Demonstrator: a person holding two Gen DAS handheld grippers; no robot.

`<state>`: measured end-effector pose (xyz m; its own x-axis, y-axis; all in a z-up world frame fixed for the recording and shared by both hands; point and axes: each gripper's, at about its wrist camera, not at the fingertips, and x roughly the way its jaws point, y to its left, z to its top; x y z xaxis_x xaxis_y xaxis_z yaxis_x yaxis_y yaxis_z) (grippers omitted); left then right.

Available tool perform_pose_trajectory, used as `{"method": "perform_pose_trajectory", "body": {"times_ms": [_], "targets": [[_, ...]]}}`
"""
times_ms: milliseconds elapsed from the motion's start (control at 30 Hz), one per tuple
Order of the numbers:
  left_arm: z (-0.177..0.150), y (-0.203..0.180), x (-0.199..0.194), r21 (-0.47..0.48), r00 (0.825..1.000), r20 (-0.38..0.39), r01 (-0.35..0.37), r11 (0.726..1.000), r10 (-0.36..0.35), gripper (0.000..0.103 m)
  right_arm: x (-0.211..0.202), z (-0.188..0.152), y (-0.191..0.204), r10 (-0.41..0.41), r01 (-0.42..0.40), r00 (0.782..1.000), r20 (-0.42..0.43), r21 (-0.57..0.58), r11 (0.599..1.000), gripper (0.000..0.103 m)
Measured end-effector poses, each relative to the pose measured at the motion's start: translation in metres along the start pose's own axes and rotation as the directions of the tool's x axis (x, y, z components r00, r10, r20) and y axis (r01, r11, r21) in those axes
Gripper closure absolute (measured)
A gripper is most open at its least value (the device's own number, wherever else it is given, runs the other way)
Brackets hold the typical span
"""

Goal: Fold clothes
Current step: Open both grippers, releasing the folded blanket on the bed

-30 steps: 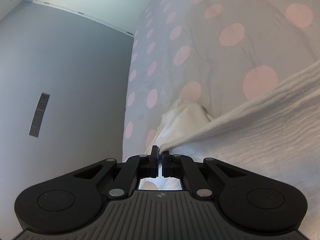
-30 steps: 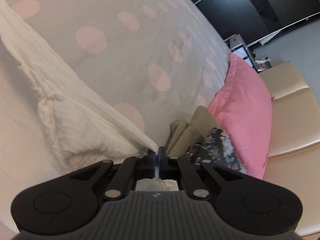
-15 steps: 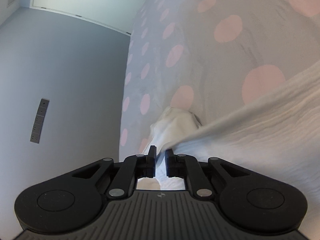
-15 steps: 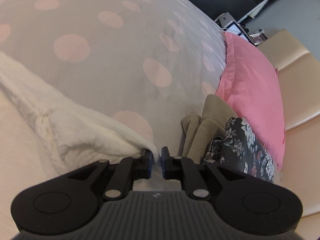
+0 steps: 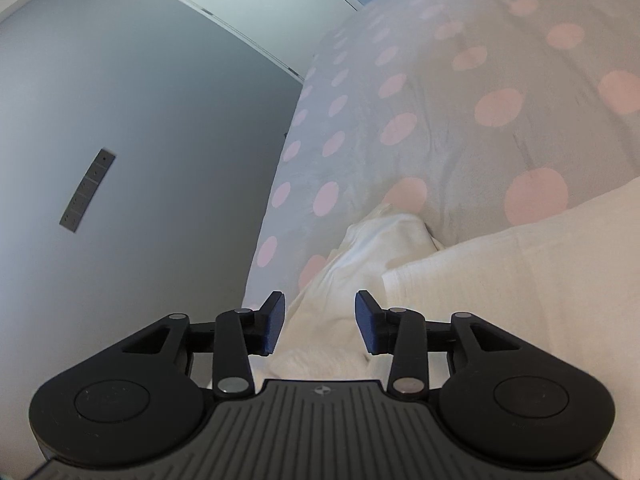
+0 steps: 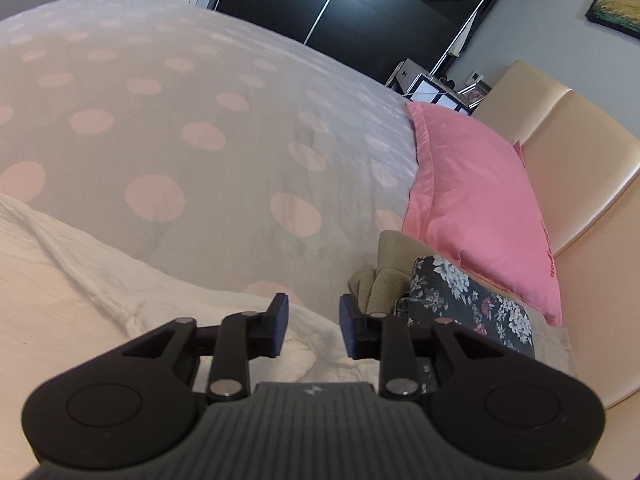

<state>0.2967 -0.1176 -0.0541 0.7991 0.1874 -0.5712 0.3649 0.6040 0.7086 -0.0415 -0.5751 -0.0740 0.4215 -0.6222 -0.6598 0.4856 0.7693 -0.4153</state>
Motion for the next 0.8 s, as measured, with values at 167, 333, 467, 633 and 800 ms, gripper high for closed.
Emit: {"method": "perform_pose_trajectory", "body": {"times_ms": [167, 333, 467, 633, 800], "targets": [[-0.023, 0.025, -0.020, -0.093, 0.999, 0.016, 0.040, 0.995, -0.038, 0.064, -0.012, -0.021, 0.024, 0.116, -0.121, 0.991, -0.065, -0.077, 0.990, 0.087], [-0.052, 0.057, -0.027, -0.240, 0.999, 0.009, 0.053, 0.969, -0.052, 0.058, 0.002, -0.045, 0.052, 0.111, -0.137, 0.978, -0.175, -0.143, 0.980, 0.087], [-0.073, 0.075, -0.029, -0.368, 0.997, 0.000, 0.072, 0.927, -0.077, 0.051, 0.018, -0.042, 0.060, 0.063, -0.091, 0.979, -0.194, -0.137, 0.986, 0.087], [-0.082, 0.082, -0.037, -0.423, 0.985, 0.006, 0.160, 0.892, -0.173, 0.051, 0.032, -0.013, 0.058, -0.031, 0.020, 0.991, -0.133, -0.085, 0.996, 0.087], [-0.085, 0.083, -0.049, -0.429, 0.960, 0.024, 0.261, 0.865, -0.278, 0.051, 0.022, 0.015, 0.049, -0.109, 0.108, 0.992, -0.069, -0.016, 0.994, 0.087]]}}
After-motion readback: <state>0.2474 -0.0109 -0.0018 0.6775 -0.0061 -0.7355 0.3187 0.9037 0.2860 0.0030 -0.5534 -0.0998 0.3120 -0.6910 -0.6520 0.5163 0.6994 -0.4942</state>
